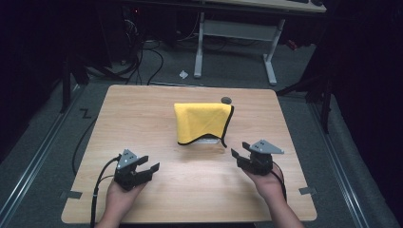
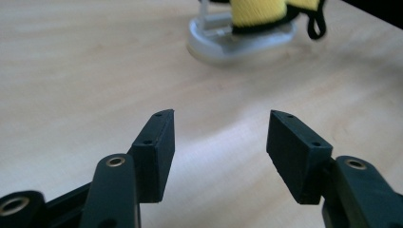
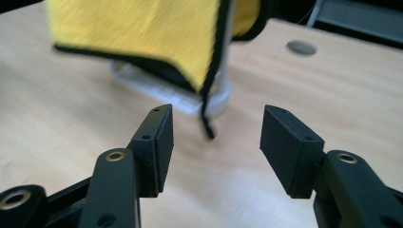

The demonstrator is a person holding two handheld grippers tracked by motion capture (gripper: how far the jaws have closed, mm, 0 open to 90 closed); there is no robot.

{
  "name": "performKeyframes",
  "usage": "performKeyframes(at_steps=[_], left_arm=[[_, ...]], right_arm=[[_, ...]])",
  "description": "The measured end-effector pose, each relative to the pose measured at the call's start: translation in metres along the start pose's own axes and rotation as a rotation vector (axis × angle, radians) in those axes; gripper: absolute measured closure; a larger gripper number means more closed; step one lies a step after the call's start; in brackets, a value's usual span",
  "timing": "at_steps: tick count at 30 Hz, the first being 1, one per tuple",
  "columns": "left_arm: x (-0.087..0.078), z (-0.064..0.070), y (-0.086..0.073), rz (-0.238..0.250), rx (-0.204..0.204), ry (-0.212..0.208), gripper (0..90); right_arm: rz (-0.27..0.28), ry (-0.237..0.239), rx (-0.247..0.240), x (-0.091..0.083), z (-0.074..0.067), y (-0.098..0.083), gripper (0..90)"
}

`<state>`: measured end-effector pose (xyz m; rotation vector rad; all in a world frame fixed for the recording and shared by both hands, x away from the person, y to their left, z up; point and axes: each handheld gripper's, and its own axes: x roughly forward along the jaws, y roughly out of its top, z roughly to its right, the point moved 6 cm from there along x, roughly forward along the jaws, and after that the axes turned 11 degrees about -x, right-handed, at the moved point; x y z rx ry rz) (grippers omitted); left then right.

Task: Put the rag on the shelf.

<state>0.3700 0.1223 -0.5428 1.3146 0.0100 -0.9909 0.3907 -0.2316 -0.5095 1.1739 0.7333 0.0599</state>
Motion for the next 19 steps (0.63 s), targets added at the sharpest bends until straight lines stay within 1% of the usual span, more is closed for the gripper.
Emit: performKeyframes(at_steps=[1,2,3,4,5,6,7,8,10,11,12,14,17,19], left_arm=[[0.000,0.003,-0.006,-0.013,0.003,-0.004,42.2],[-0.001,0.006,-0.012,-0.017,-0.003,-0.010,42.0],[-0.002,0.010,-0.018,-0.017,-0.018,-0.028,41.9],[-0.003,0.014,-0.023,-0.019,-0.030,-0.047,41.8],[-0.002,0.020,-0.029,-0.032,-0.031,-0.054,41.7],[0.001,0.026,-0.033,-0.064,-0.019,-0.063,41.6],[0.003,0.033,-0.037,-0.094,0.004,-0.075,41.3],[0.006,0.039,-0.040,-0.101,0.033,-0.076,40.9],[0.011,0.046,-0.042,-0.114,0.082,-0.062,41.1],[0.014,0.052,-0.043,-0.100,0.041,-0.069,40.8],[0.014,0.047,-0.042,-0.121,0.085,-0.064,40.7],[0.013,0.045,-0.040,-0.112,0.065,-0.072,41.2],[0.007,0.039,-0.038,-0.097,0.056,-0.062,41.1],[0.004,0.035,-0.037,-0.089,0.043,-0.058,41.1]], right_arm=[[-0.002,0.011,-0.004,-0.002,-0.006,-0.005,44.6],[-0.009,0.013,-0.009,-0.004,-0.011,-0.010,44.4],[-0.009,0.012,-0.019,-0.006,-0.016,-0.015,44.5],[-0.011,0.018,-0.018,-0.008,-0.021,-0.021,44.6],[-0.022,0.028,-0.021,-0.010,-0.026,-0.027,44.5],[-0.040,0.032,-0.038,-0.010,-0.031,-0.033,44.7],[-0.058,0.033,-0.056,-0.010,-0.035,-0.038,44.8],[-0.073,0.037,-0.064,-0.009,-0.038,-0.042,44.8],[-0.096,0.046,-0.071,-0.006,-0.042,-0.046,44.8],[-0.103,0.046,-0.069,-0.004,-0.042,-0.046,44.8],[-0.101,0.047,-0.059,-0.003,-0.043,-0.045,44.7],[-0.098,0.053,-0.064,-0.001,-0.045,-0.043,44.7],[-0.099,0.064,-0.081,0.000,-0.049,-0.044,44.8],[-0.105,0.069,-0.087,0.001,-0.050,-0.045,44.8]])
